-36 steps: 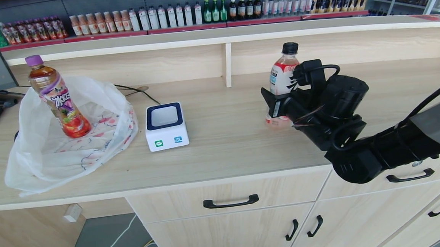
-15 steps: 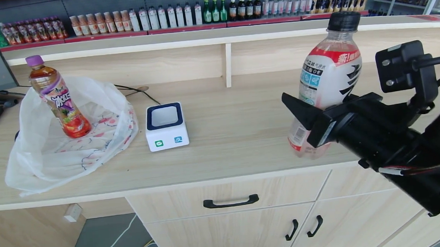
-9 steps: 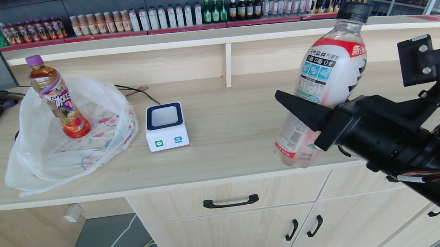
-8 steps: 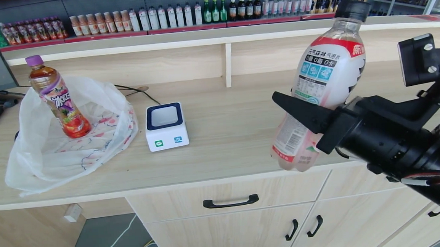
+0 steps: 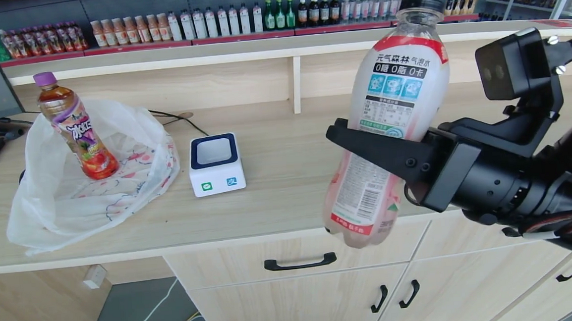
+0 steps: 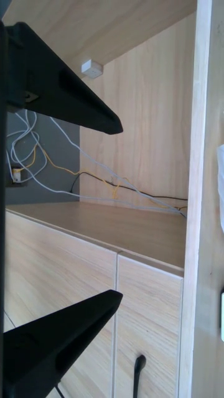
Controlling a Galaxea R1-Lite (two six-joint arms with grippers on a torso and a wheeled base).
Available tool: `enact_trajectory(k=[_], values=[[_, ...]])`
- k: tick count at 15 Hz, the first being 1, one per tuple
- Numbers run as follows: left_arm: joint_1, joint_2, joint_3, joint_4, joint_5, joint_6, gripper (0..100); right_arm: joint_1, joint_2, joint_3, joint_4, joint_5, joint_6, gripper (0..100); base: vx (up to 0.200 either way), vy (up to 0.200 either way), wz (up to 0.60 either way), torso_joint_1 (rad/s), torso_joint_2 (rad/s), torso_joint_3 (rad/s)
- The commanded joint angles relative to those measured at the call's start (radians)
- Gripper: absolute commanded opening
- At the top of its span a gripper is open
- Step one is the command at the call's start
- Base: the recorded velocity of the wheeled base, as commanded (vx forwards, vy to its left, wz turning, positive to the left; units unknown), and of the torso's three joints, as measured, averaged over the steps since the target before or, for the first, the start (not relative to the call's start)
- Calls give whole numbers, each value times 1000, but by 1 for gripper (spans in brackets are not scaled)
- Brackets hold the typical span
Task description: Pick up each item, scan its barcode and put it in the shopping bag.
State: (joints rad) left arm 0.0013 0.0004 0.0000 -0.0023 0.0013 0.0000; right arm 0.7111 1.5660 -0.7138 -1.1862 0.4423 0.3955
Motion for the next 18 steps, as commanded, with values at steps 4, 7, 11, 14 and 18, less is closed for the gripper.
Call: enact_trajectory(k=[4, 7, 11, 14, 18], values=[[0, 0, 0, -1, 0, 0, 100, 24, 71, -65, -1, 150, 45, 0, 0, 0, 0, 0, 0, 0], [0, 0, 0, -1, 0, 0, 100, 24, 68, -85, -1, 200, 100, 0, 0, 0, 0, 0, 0, 0], [0, 0, 0, -1, 0, 0, 100, 25, 54, -96, -1, 292, 111, 0, 0, 0, 0, 0, 0, 0], [0, 0, 0, -1, 0, 0, 100, 24, 51, -96, -1, 300, 114, 0, 0, 0, 0, 0, 0, 0], [0, 0, 0, -1, 0, 0, 100, 25, 51, -96, -3, 300, 114, 0, 0, 0, 0, 0, 0, 0]])
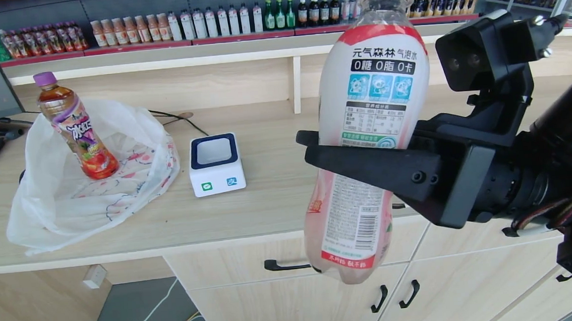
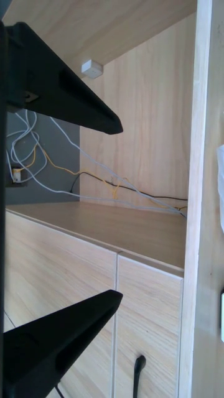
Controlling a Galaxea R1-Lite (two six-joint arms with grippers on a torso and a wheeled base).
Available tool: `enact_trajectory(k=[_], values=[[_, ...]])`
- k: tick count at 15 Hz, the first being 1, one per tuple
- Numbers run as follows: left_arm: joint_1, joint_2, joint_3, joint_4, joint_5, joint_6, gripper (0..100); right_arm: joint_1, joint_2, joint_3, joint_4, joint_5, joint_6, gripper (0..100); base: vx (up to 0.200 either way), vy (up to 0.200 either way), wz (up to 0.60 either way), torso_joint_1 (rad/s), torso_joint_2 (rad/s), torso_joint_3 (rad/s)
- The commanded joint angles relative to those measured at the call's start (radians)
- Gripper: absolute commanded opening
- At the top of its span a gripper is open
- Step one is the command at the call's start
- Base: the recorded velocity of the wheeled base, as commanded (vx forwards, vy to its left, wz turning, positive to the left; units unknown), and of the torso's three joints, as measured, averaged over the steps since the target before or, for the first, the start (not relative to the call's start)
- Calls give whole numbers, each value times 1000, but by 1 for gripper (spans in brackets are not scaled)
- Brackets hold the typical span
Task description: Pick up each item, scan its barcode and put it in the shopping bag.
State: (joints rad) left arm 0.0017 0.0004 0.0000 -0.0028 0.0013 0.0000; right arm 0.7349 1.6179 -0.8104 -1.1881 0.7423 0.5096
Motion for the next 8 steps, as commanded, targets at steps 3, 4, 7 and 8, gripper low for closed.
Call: enact_trajectory(k=[3, 4, 7, 8], values=[[0, 0, 0, 0, 0, 0, 100, 0, -3, -1, -4, 0, 0, 0, 0, 0, 0, 0, 0, 0], [0, 0, 0, 0, 0, 0, 100, 0, -1, -1, -10, 0, 0, 0, 0, 0, 0, 0, 0, 0], [0, 0, 0, 0, 0, 0, 100, 0, -9, 8, -16, 0, 0, 0, 0, 0, 0, 0, 0, 0], [0, 0, 0, 0, 0, 0, 100, 0, -9, 11, -22, 0, 0, 0, 0, 0, 0, 0, 0, 0]])
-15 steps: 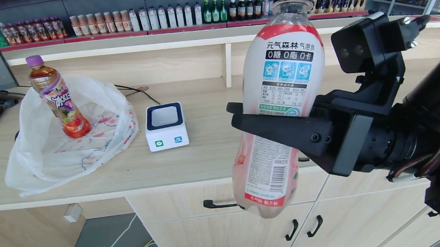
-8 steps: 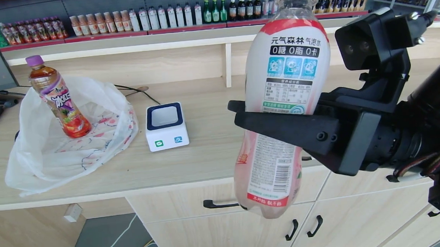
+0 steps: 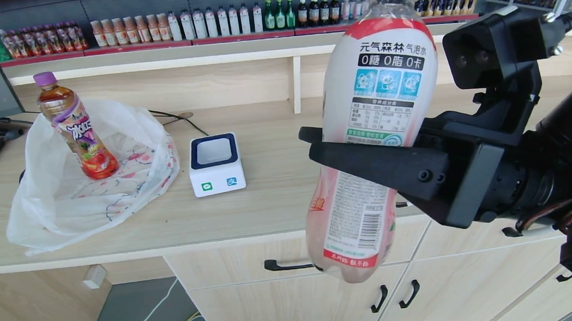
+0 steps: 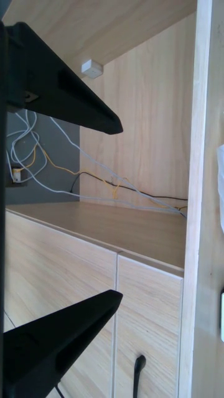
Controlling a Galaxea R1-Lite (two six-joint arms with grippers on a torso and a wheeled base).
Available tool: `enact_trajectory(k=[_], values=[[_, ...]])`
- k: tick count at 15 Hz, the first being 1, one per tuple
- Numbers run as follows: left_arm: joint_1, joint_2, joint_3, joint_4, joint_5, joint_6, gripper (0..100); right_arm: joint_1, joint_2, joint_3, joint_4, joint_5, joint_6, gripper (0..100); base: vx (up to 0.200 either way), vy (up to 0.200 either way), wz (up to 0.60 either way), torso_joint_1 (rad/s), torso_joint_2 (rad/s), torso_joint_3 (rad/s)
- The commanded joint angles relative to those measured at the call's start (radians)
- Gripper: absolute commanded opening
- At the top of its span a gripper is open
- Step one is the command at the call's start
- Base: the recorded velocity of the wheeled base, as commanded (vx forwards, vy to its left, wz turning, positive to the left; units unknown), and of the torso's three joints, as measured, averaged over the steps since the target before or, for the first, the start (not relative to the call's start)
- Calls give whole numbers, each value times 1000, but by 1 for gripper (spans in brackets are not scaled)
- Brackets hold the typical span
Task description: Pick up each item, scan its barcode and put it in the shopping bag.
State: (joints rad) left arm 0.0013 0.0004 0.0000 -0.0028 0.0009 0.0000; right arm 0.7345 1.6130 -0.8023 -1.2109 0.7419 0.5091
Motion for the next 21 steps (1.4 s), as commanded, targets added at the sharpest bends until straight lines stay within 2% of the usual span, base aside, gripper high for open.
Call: enact_trajectory(k=[1, 6, 10, 12, 16, 19, 21], values=[[0, 0, 0, 0, 1, 0, 100, 0, -2, 3, -3, 1, 0, 0, 0, 0, 0, 0, 0, 0], [0, 0, 0, 0, 1, 0, 100, -4, -5, 12, -27, 1, 3, 0, 0, 0, 0, 0, 0, 0], [0, 0, 0, 0, 1, 0, 100, -9, -4, 89, -131, -12, -3, 0, 0, 0, 0, 0, 0, 0], [0, 0, 0, 0, 1, 0, 100, -9, -4, 84, -131, -79, -14, 0, 0, 0, 0, 0, 0, 0], [0, 0, 0, 0, 1, 0, 100, -10, -21, 86, -133, -312, -40, 0, 0, 0, 0, 0, 0, 0], [0, 0, 0, 0, 1, 0, 100, -9, -25, 135, -133, -450, -159, 0, 0, 0, 0, 0, 0, 0], [0, 0, 0, 0, 1, 0, 100, -9, -31, 175, -133, -486, -248, 0, 0, 0, 0, 0, 0, 0]])
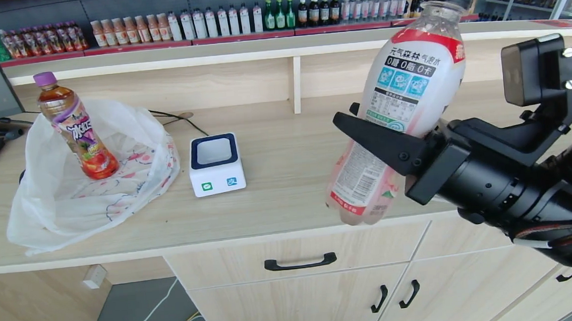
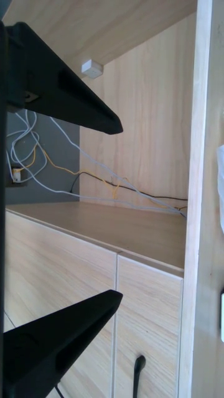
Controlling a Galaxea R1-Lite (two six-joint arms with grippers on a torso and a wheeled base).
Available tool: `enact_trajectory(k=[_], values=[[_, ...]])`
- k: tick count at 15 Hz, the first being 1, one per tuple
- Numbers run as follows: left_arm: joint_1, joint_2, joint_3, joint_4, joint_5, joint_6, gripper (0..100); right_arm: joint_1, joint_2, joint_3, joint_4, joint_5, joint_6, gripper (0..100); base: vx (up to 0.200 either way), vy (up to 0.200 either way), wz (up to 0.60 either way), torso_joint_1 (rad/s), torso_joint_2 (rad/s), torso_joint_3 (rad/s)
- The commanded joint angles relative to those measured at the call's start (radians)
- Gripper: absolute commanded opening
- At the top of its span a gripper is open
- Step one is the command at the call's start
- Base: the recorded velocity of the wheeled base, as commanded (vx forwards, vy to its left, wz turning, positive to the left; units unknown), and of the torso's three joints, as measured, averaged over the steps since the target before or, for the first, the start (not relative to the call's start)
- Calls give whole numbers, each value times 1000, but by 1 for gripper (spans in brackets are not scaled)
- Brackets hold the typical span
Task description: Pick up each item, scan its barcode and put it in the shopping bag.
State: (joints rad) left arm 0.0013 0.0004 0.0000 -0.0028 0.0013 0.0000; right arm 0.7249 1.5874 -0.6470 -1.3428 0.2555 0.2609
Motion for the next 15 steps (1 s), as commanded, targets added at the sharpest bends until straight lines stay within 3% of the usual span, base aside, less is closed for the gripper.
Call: enact_trajectory(k=[1, 5, 6, 7, 10, 15], values=[[0, 0, 0, 0, 0, 0, 100, 1, -12, 43, -1, -32, -65, 0, 0, 0, 0, 0, 0, 0], [0, 0, 0, 0, 0, 0, 100, 1, -24, 95, -1, -277, -230, 0, 0, 0, 0, 0, 0, 0], [0, 0, 0, 0, 0, 0, 100, 1, -24, 95, -1, -283, -230, 0, 0, 0, 0, 0, 0, 0], [0, 0, 0, 0, 0, 0, 100, 1, -24, 95, -3, -392, -256, 0, 0, 0, 0, 0, 0, 0], [0, 0, 0, 0, 0, 0, 100, 1, -24, 87, -6, -426, -347, 0, 0, 0, 0, 0, 0, 0], [0, 0, 0, 0, 0, 0, 100, -1, 8, 81, -55, -429, -385, 0, 0, 0, 0, 0, 0, 0]])
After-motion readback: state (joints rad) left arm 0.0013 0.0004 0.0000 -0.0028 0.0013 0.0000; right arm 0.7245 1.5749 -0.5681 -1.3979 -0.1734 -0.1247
